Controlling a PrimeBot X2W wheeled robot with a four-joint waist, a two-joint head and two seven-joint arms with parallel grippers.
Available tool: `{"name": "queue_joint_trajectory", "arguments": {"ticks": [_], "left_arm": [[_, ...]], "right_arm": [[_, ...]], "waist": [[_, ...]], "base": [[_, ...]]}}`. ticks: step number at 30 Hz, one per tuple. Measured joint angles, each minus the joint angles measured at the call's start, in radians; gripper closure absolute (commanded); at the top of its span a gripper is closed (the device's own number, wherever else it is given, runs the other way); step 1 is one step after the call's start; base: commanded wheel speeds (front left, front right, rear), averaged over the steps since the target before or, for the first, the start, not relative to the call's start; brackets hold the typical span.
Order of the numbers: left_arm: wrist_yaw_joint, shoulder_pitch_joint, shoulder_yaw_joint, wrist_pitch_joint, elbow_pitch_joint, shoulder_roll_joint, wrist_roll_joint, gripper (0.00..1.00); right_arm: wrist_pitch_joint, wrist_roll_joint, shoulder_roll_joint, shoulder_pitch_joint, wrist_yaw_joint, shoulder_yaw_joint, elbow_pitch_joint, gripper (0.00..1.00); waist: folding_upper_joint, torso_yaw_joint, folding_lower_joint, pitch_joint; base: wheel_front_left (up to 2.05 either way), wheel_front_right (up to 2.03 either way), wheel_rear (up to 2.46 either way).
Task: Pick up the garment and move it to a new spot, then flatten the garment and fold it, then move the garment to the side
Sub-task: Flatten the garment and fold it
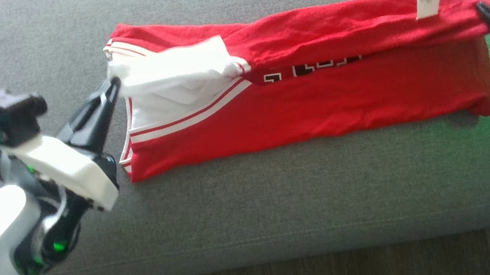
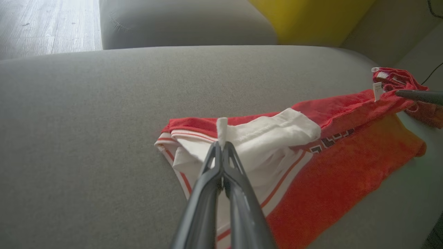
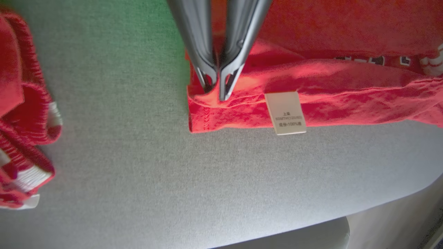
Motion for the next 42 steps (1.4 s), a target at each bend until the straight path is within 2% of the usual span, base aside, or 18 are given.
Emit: {"name": "queue_joint_trajectory", "arguments": {"ticks": [4,5,6,7,9,16,20,24,27,30,31,34,39,42], "left_arm": [[0.025,0.030,-0.008,0.000,-0.014,0.000,-0.004,1.00],[0.031,0.034,-0.008,-0.001,-0.014,-0.002,-0.007,1.00],[0.031,0.039,-0.012,-0.002,-0.013,-0.003,-0.009,1.00],[0.039,0.044,-0.016,-0.003,-0.012,-0.006,-0.012,0.80],[0.051,0.057,-0.025,-0.007,0.000,-0.016,-0.018,0.00],[0.060,0.172,0.025,-0.067,0.028,-0.093,-0.140,0.00],[0.081,0.251,0.074,-0.087,0.036,-0.117,-0.130,0.00],[0.149,0.341,0.191,-0.095,0.035,-0.202,-0.007,0.00],[0.173,0.429,0.265,-0.095,0.017,-0.272,0.084,0.00],[0.196,0.522,0.338,-0.095,0.000,-0.317,0.184,0.00],[0.196,0.522,0.338,-0.095,0.000,-0.317,0.184,0.00],[0.207,0.573,0.369,-0.095,-0.006,-0.346,0.309,0.00],[0.204,0.626,0.389,-0.095,-0.012,-0.431,0.416,0.00],[0.171,0.631,0.386,-0.095,-0.007,-0.459,0.459,0.00]], "right_arm": [[0.000,-0.011,0.006,0.022,0.000,0.008,0.020,1.00],[0.000,-0.011,0.011,0.024,0.000,0.010,0.026,0.83],[-0.002,-0.013,0.014,0.024,0.000,0.012,0.031,0.40],[-0.005,-0.016,0.015,0.024,0.000,0.013,0.036,0.00],[-0.011,-0.017,0.018,0.024,0.000,0.006,0.039,0.00],[-0.105,-0.021,0.030,0.056,0.000,-0.018,-0.036,0.00],[-0.190,-0.041,0.085,0.129,0.000,-0.020,-0.084,0.00],[-0.251,-0.072,0.153,0.213,0.000,0.007,-0.109,0.00],[-0.280,-0.089,0.187,0.270,0.000,0.038,-0.105,0.00],[-0.314,-0.101,0.206,0.297,0.000,0.037,-0.074,0.00],[-0.314,-0.101,0.206,0.297,0.000,0.037,-0.074,0.00],[-0.344,-0.119,0.209,0.298,0.000,0.021,-0.038,0.00],[-0.367,-0.160,0.212,0.279,0.000,-0.026,0.044,0.00],[-0.372,-0.198,0.216,0.234,0.000,-0.061,0.098,0.00]], "waist": [[0.0000,0.007,0.0000,0.002],[0.0000,0.007,0.0001,0.000],[0.0000,0.008,0.0000,-0.002],[0.0000,0.008,0.0001,-0.005],[0.0000,0.008,0.0001,-0.014],[0.0000,0.000,0.0000,-0.069],[0.0000,-0.010,0.0000,-0.111],[0.0000,-0.018,0.0000,-0.160],[0.0000,-0.024,0.0000,-0.192],[0.0000,-0.033,0.0000,-0.212],[0.0000,-0.033,0.0000,-0.212],[0.0000,-0.035,0.0000,-0.221],[0.0000,-0.023,0.0000,-0.219],[0.0000,-0.009,0.0000,-0.213]], "base": [[0.00,0.00,0.00],[0.00,0.00,0.00],[0.00,0.00,0.00],[0.00,0.00,0.00],[0.00,0.00,0.00],[0.00,0.00,0.00],[0.00,0.00,0.00],[0.00,0.00,0.00],[0.00,0.00,0.00],[0.00,0.00,0.00],[0.00,0.00,0.00],[0.00,0.00,0.00],[0.00,0.00,0.00],[0.00,0.00,0.00]]}}
